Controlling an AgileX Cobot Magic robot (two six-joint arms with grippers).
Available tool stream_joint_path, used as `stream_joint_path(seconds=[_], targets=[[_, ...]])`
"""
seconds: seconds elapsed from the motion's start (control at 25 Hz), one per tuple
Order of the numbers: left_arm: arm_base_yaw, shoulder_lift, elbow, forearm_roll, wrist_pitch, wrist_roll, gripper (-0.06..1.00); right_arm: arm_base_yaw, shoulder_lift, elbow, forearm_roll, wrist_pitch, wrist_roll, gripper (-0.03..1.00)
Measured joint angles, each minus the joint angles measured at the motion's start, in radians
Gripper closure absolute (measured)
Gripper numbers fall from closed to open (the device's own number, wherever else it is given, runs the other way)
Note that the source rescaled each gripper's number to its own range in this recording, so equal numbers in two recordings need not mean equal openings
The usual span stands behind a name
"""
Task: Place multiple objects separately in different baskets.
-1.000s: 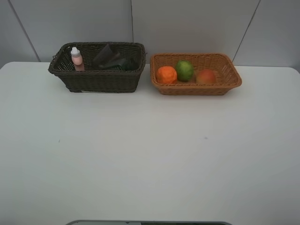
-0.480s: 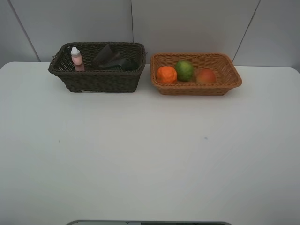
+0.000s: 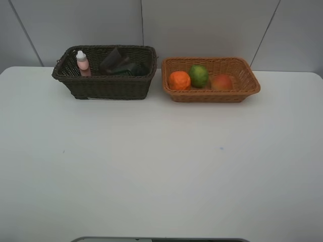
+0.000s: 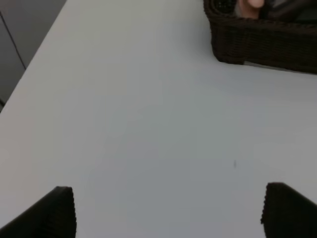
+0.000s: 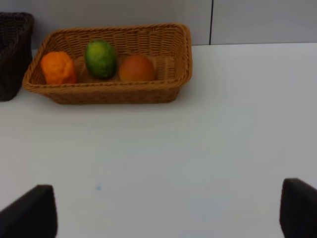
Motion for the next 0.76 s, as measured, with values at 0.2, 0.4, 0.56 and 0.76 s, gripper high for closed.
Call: stream_joint_path(seconds=[0.2, 0.4, 0.56, 0.76], targets=[[0.007, 0.0, 0.0, 0.0, 0.0, 0.0, -0.01, 0.0, 0.0, 0.0, 0.0, 0.0, 0.0, -0.03], [0.007, 0.0, 0.0, 0.0, 0.0, 0.0, -0.01, 0.0, 0.0, 0.0, 0.0, 0.0, 0.0, -0.03], [0.007, 0.0, 0.0, 0.0, 0.0, 0.0, -0.01, 0.0, 0.0, 0.0, 0.0, 0.0, 0.0, -0.03], [0.007, 0.0, 0.0, 0.0, 0.0, 0.0, -0.01, 0.0, 0.0, 0.0, 0.0, 0.0, 0.0, -0.03]])
